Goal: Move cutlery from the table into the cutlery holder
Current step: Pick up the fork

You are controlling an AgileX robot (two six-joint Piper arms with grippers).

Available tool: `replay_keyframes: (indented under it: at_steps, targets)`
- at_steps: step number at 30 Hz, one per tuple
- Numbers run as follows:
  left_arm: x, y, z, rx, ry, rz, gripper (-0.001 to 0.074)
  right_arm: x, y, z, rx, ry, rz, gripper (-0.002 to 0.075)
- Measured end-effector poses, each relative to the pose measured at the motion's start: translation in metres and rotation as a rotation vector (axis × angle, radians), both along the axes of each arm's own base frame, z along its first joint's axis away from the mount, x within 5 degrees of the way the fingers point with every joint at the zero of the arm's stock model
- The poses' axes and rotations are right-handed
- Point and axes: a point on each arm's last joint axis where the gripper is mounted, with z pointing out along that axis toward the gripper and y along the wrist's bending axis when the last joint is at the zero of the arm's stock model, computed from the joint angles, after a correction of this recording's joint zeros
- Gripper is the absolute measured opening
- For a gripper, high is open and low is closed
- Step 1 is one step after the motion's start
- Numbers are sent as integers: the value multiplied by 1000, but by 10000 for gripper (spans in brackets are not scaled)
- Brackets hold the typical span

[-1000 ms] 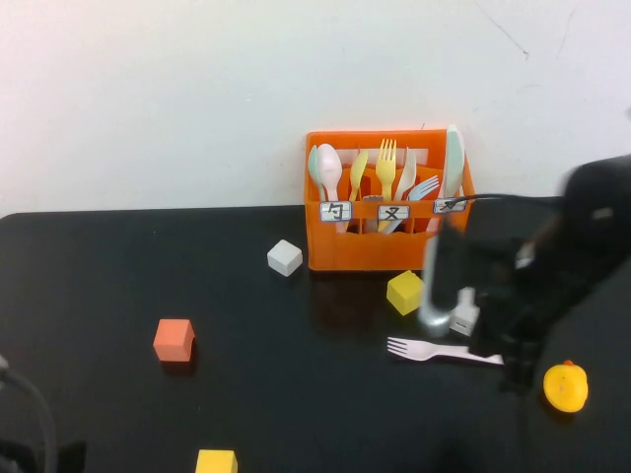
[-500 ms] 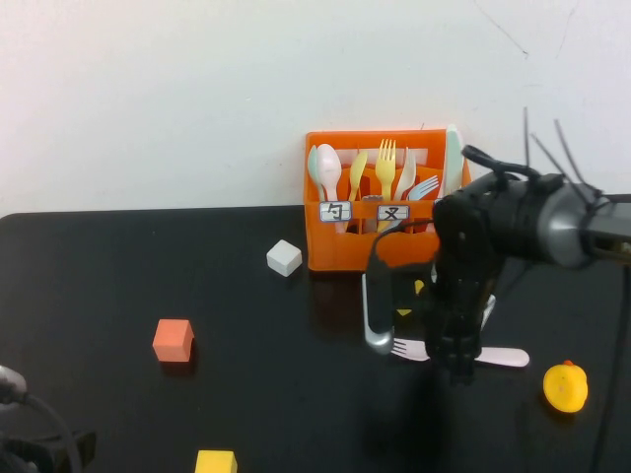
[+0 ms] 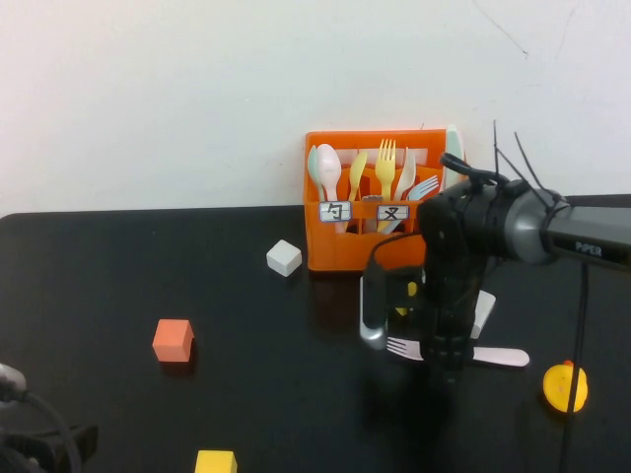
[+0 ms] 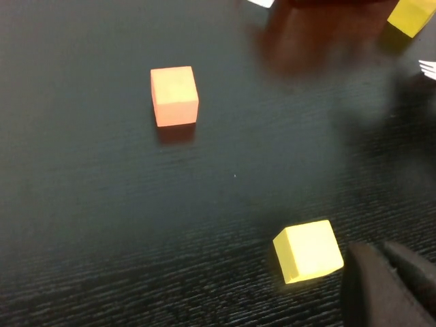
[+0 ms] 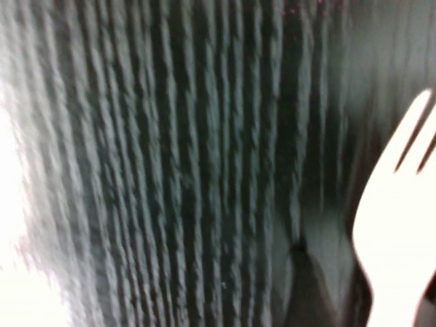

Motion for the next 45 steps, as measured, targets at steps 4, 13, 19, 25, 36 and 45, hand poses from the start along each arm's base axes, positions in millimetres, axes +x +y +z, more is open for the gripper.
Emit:
replay_keyframes:
  at_steps: [4, 13, 19, 25, 36, 45]
  targets:
    - [0, 0, 0, 1, -3, -1, -1, 7, -12, 0, -2, 6, -52, 377]
    - [0, 0, 1, 0, -9, -2, -1, 11, -19, -3, -4, 23, -131, 376]
    - [1, 0, 1, -2, -11, -2, -1, 11, -19, -4, 0, 31, -215, 354]
    - [1, 0, 1, -2, -11, -2, -1, 12, -18, -5, 8, 24, -288, 144]
    - [1, -1, 1, -6, -17, -2, -1, 7, -14, 1, 64, 73, -492, 125]
    - [1, 0, 1, 8, -25, -4, -1, -12, 5, 83, 380, 153, -426, 125]
